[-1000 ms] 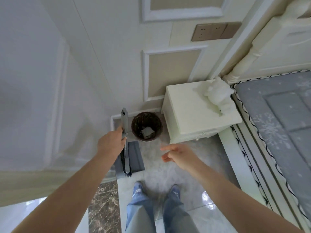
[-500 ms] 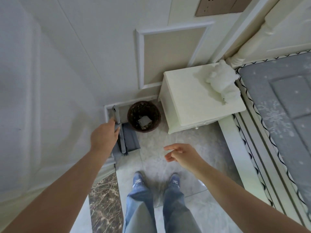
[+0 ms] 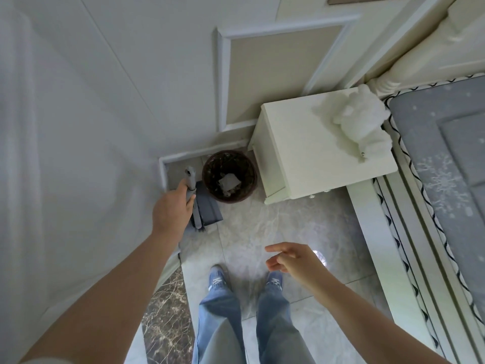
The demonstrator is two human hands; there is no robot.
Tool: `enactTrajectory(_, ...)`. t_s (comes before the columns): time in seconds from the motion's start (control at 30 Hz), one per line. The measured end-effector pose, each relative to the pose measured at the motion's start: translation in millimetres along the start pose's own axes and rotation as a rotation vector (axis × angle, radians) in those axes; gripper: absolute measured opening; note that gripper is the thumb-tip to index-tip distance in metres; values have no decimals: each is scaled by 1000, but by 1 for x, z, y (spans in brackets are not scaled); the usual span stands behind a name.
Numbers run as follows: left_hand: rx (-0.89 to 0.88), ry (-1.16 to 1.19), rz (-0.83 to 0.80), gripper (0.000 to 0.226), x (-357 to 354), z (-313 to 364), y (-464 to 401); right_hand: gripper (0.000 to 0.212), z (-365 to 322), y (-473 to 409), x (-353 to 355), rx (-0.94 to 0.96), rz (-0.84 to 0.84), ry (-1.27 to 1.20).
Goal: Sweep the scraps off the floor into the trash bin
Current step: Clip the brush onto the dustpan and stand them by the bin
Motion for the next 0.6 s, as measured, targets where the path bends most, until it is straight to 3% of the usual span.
enactTrajectory(0.23,-46,-4,4,27,-22,-18,-35,40,-3,-4,-11,-36,15,-8)
enactTrajectory(0.6,-32,-40,-12,26,-49,-48,-74,39,-19,-17,-54,31,-154,193)
Point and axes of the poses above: each hand's wrist, its own y-axis away from the middle knuckle, its own x-axis out of the back of the hand, z = x × y, the point moved 2 cm from there along -y, towards the middle knuckle, and after that the axes turned 12 degrees about z, right-handed, at the moved point
